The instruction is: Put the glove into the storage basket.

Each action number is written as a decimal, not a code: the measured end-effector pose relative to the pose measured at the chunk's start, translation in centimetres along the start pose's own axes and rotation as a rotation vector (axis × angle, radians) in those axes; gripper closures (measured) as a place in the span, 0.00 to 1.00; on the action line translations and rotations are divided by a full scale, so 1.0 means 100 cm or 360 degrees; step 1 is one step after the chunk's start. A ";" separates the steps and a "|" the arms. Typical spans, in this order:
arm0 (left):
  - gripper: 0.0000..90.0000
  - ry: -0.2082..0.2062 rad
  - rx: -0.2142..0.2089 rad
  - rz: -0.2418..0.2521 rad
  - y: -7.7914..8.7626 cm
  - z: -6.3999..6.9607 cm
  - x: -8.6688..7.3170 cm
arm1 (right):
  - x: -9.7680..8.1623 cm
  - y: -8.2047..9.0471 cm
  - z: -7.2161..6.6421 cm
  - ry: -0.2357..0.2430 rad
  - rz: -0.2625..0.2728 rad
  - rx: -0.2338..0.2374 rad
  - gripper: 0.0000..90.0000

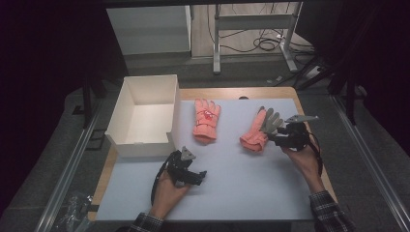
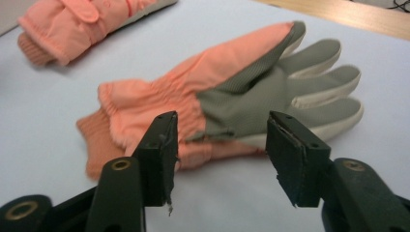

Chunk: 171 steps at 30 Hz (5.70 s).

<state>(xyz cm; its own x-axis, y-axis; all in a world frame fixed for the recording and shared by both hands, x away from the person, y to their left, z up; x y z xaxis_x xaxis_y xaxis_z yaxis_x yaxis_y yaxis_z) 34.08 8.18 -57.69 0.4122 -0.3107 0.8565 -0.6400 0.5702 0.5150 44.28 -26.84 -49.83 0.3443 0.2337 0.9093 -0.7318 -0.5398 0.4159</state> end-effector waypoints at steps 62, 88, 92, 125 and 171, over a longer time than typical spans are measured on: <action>0.04 0.0005 0.0001 0.0005 0.000 0.000 0.000 | 0.029 -0.023 -0.005 -0.0140 -0.0004 0.0149 0.96; 0.04 -0.0003 0.0000 0.0001 0.000 0.000 0.000 | -0.001 -0.008 -0.100 -0.0037 -0.0143 0.0717 0.96; 0.04 0.0000 -0.0001 0.0000 0.000 0.000 0.000 | -0.008 -0.015 -0.104 -0.0025 -0.0176 0.0748 0.96; 0.04 -0.0004 0.0001 0.0000 0.000 0.000 0.000 | 0.015 -0.044 -0.094 0.0157 -0.0097 0.0532 0.65; 0.04 -0.0001 -0.0001 0.0000 0.000 0.000 0.000 | 0.074 -0.196 -0.121 0.0094 -0.0054 0.0326 0.44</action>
<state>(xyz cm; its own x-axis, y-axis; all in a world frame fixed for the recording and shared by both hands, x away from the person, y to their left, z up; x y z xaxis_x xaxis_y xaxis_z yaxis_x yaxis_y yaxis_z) 34.07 8.19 -57.69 0.4117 -0.3113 0.8565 -0.6398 0.5705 0.5149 54.05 -4.74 -51.09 0.3271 0.2986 0.8966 -0.5836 -0.6823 0.4402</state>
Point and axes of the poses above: each handheld gripper's, and its own axes: y roughly backward along the jaws, x roughly out of its top, z roughly to its right, the point moved 4 cm from there along -y, roughly forward along the jaws, and after that the axes turned 15 degrees about z, right-handed, at the moved point
